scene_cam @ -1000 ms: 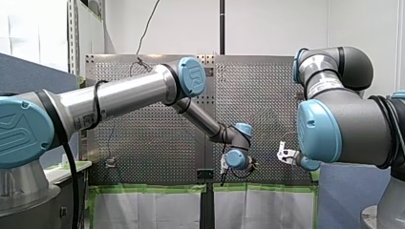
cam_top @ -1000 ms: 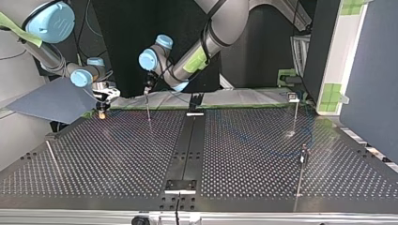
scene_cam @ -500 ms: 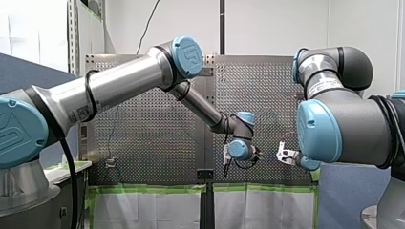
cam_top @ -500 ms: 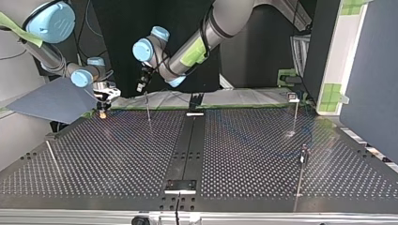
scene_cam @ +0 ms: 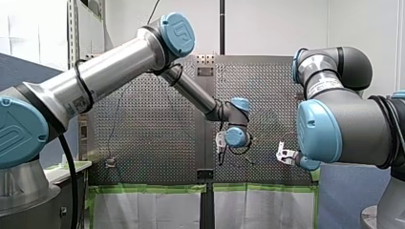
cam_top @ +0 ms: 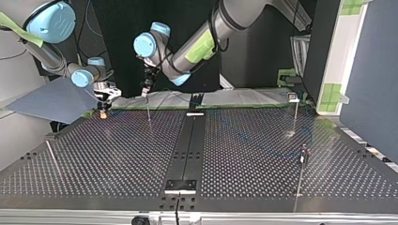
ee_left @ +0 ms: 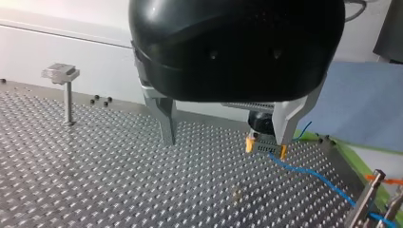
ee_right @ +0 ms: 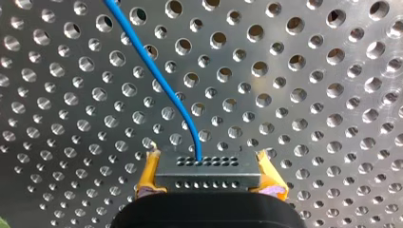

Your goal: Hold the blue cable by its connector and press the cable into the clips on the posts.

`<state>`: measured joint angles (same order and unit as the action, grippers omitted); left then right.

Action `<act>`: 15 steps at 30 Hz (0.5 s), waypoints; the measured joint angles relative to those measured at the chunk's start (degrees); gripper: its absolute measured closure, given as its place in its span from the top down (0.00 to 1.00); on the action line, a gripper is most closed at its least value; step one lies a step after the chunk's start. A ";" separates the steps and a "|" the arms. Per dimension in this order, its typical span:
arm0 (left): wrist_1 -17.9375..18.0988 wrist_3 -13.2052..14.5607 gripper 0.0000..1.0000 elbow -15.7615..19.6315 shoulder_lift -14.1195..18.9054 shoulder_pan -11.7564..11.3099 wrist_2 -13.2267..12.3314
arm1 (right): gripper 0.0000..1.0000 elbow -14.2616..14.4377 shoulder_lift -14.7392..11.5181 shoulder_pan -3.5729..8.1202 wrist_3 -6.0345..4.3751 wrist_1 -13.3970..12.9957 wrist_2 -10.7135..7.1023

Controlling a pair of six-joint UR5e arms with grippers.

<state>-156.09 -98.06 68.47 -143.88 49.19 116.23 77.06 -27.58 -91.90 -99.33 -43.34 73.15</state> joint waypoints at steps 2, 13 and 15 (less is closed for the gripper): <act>0.34 -0.40 1.00 1.11 1.11 -0.20 0.53 | 0.00 0.00 0.00 -0.03 0.00 0.00 -0.41; 5.35 -4.61 1.00 6.86 6.87 -1.90 1.14 | 0.00 0.00 0.01 -0.48 -0.01 0.00 -1.07; 5.72 -5.10 1.00 7.82 7.81 -2.25 1.22 | 0.00 0.00 0.01 -0.64 -0.01 0.00 -1.07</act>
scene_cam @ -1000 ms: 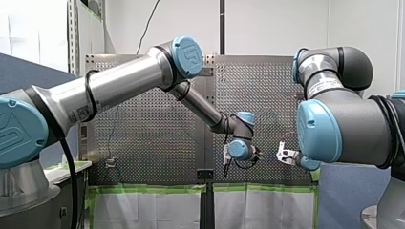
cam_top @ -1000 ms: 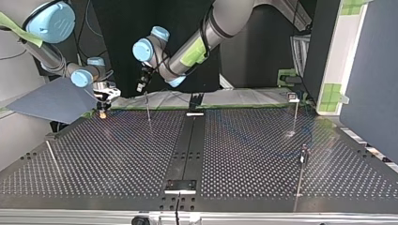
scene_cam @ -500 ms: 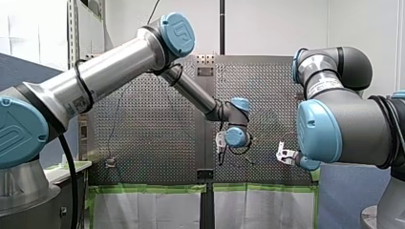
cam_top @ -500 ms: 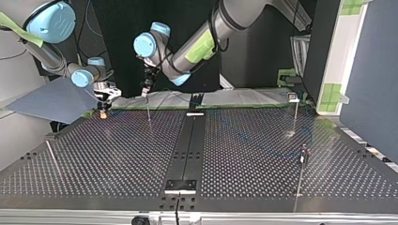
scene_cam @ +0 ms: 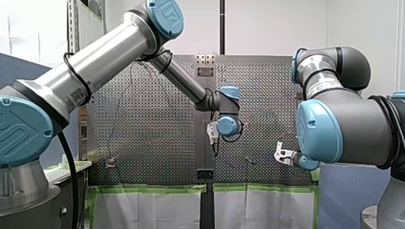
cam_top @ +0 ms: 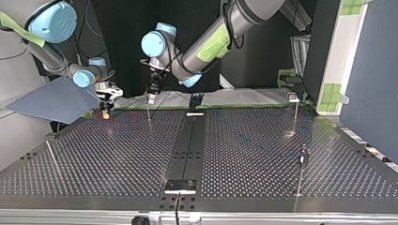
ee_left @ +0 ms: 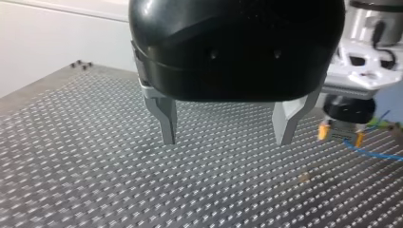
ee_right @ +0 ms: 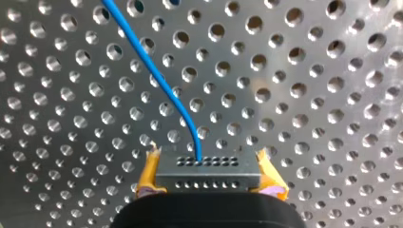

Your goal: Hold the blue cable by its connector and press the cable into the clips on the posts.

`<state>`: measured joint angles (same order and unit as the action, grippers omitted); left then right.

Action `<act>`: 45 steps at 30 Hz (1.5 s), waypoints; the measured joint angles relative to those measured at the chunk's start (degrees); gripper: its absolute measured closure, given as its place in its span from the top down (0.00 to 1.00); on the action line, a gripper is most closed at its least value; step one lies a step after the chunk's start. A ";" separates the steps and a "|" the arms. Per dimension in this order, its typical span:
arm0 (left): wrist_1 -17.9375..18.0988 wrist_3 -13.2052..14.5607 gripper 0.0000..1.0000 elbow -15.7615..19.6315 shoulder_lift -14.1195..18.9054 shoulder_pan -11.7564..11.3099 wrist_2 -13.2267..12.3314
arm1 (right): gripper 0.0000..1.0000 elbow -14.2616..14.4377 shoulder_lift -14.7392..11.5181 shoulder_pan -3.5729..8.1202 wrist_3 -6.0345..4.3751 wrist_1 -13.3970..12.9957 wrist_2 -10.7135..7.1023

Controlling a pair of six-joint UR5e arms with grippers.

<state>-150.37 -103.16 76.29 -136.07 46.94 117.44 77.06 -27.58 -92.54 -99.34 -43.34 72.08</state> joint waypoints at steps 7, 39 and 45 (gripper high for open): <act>2.52 -1.43 1.00 3.93 3.94 -1.19 -1.14 | 0.00 0.00 0.00 -0.30 0.06 0.22 0.00; 18.28 -6.12 1.00 22.06 22.08 -2.54 -5.32 | 0.00 -0.07 -0.01 -1.18 0.07 0.02 0.00; 21.07 -6.55 1.00 25.67 25.69 -2.76 -5.22 | 0.00 -0.09 -0.01 -1.52 -0.05 0.16 -0.01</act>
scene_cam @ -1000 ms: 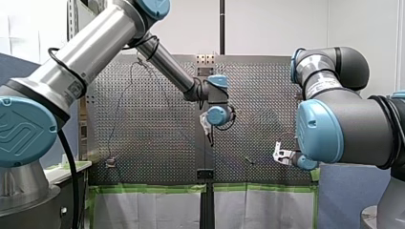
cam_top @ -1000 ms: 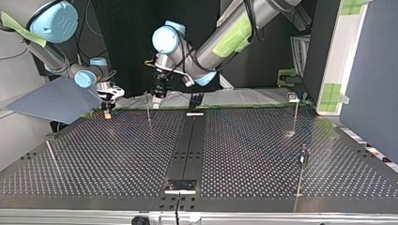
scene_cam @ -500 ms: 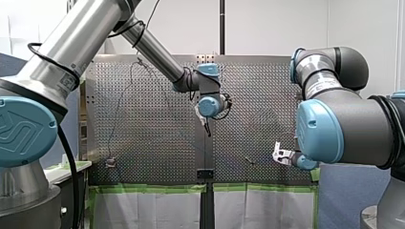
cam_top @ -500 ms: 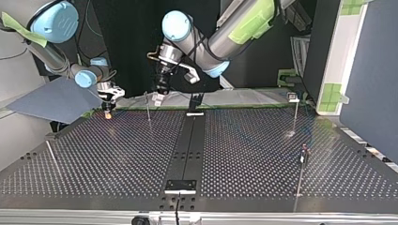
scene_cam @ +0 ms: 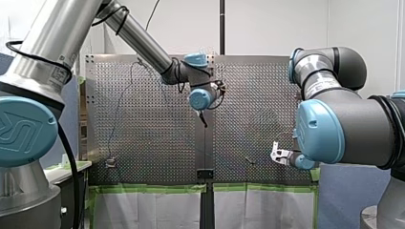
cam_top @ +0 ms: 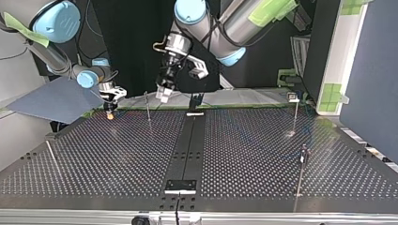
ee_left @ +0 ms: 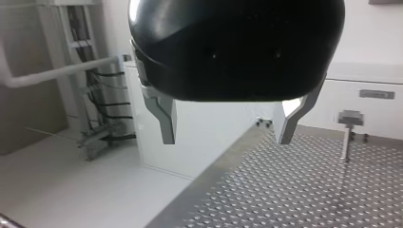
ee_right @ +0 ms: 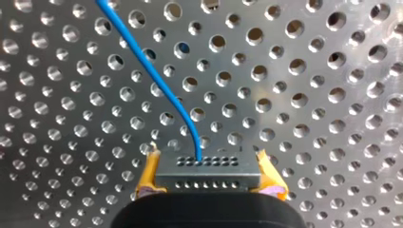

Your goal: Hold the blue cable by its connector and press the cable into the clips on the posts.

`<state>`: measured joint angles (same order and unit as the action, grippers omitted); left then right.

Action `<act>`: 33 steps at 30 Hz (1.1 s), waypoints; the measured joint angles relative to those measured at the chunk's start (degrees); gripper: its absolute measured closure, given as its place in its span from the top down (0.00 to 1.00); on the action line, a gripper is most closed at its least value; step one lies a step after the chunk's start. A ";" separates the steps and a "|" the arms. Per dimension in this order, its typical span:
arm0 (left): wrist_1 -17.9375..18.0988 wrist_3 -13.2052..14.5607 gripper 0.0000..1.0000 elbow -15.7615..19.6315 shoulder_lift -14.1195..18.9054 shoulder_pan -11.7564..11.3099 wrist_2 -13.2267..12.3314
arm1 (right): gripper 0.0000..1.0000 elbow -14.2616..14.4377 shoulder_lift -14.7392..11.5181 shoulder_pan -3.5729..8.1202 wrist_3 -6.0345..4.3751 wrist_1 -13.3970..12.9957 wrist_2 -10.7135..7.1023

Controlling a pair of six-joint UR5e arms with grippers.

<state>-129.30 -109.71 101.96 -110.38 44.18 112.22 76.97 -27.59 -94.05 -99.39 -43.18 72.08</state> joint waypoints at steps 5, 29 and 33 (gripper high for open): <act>0.44 -0.54 1.00 3.21 3.20 -0.54 0.27 | 0.00 -0.01 0.00 -0.10 -0.02 -0.01 0.00; 6.63 3.64 1.00 16.31 7.21 -8.72 4.04 | 0.00 -0.08 0.00 -1.03 0.36 0.11 -0.02; 7.20 5.84 1.00 18.55 5.00 -8.63 5.86 | 0.00 -0.18 -0.01 -1.07 0.59 0.16 -0.04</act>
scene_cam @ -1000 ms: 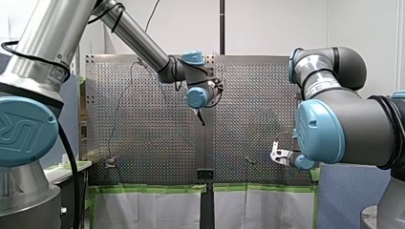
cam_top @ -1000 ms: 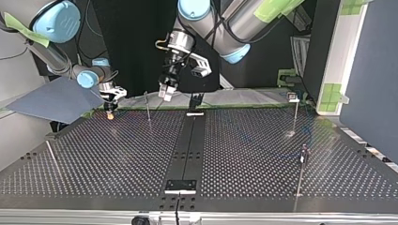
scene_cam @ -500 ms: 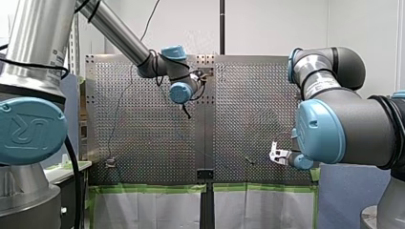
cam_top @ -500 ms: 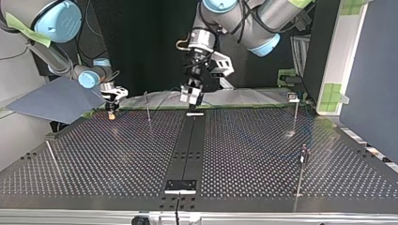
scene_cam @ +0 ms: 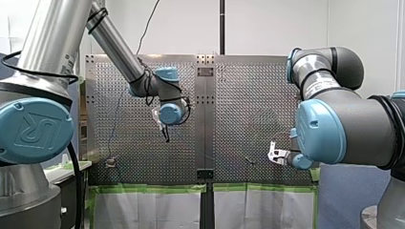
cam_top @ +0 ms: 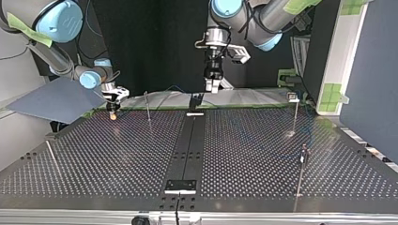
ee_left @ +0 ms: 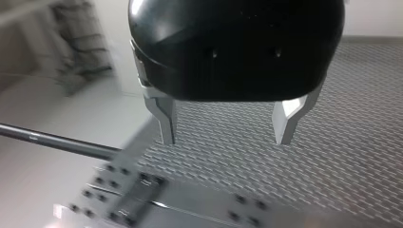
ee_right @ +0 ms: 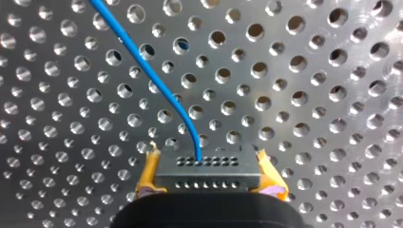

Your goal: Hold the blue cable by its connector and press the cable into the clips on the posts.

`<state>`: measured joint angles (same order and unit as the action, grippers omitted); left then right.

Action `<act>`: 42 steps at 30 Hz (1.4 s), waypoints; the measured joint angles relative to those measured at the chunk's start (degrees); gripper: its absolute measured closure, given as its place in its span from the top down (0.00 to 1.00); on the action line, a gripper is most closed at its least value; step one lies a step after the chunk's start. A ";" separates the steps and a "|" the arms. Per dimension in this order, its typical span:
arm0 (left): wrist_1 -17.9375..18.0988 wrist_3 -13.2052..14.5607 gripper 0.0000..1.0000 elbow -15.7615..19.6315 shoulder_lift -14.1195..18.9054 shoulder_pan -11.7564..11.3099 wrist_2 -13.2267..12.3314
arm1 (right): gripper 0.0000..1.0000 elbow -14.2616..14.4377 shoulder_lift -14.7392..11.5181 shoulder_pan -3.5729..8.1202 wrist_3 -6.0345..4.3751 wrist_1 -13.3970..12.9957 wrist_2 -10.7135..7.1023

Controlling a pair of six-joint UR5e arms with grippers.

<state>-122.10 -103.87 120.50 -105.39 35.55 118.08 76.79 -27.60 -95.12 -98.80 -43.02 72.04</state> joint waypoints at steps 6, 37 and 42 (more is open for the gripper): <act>0.15 1.28 1.00 3.57 -2.43 0.19 0.63 | 0.00 -0.36 -0.06 0.28 1.16 0.66 0.44; 0.80 1.60 1.00 20.70 -2.75 -0.10 -1.05 | 0.00 7.97 -15.28 -2.05 2.42 8.10 5.82; 1.25 2.08 1.00 22.61 -2.75 -0.11 -1.68 | 0.00 8.12 -17.82 -2.32 2.73 8.44 5.37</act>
<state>-120.85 -101.79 143.11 -108.13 35.44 116.40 84.91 -45.42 -97.44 -96.07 -34.58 77.41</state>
